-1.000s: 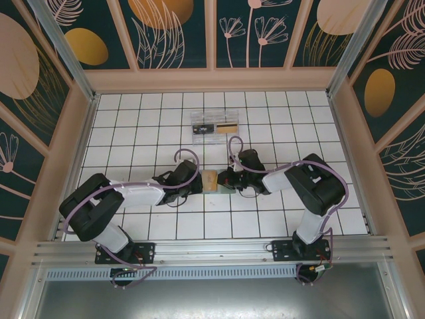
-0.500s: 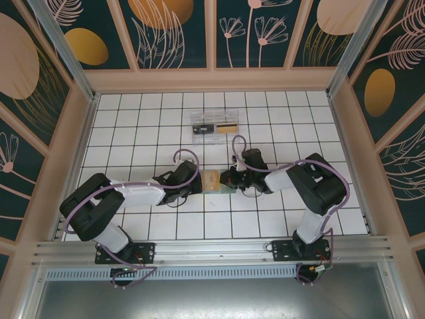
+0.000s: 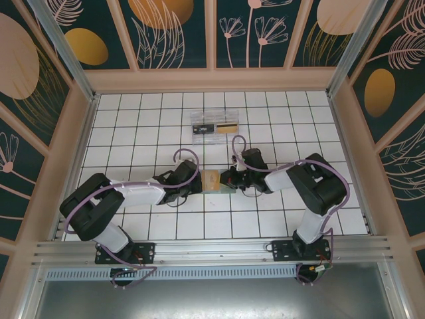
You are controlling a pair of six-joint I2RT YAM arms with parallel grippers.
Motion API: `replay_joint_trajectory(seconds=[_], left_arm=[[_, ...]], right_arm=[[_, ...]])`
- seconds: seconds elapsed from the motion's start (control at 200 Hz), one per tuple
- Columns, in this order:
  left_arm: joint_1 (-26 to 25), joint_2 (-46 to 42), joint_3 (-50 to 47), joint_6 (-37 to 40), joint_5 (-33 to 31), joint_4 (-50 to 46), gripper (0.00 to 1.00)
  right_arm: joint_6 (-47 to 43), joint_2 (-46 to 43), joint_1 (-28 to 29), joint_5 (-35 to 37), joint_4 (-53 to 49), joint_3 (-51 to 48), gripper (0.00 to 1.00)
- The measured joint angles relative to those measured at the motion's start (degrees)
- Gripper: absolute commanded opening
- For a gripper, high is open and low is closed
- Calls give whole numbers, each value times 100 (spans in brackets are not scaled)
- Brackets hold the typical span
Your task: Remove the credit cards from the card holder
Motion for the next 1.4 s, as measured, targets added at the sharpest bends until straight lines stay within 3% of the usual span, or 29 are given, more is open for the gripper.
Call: replay_joint_trajectory(seconds=[0.325, 0.736, 1.401], left_arm=[[0, -389, 116, 120, 177, -44, 4], [0, 267, 428, 214, 361, 24, 1], [-37, 315, 396, 46, 170, 9, 0]], right_arm=[[0, 79, 39, -4, -20, 98, 0], [-2, 120, 74, 26, -103, 190, 0], [-46, 33, -13, 37, 4, 24, 0]])
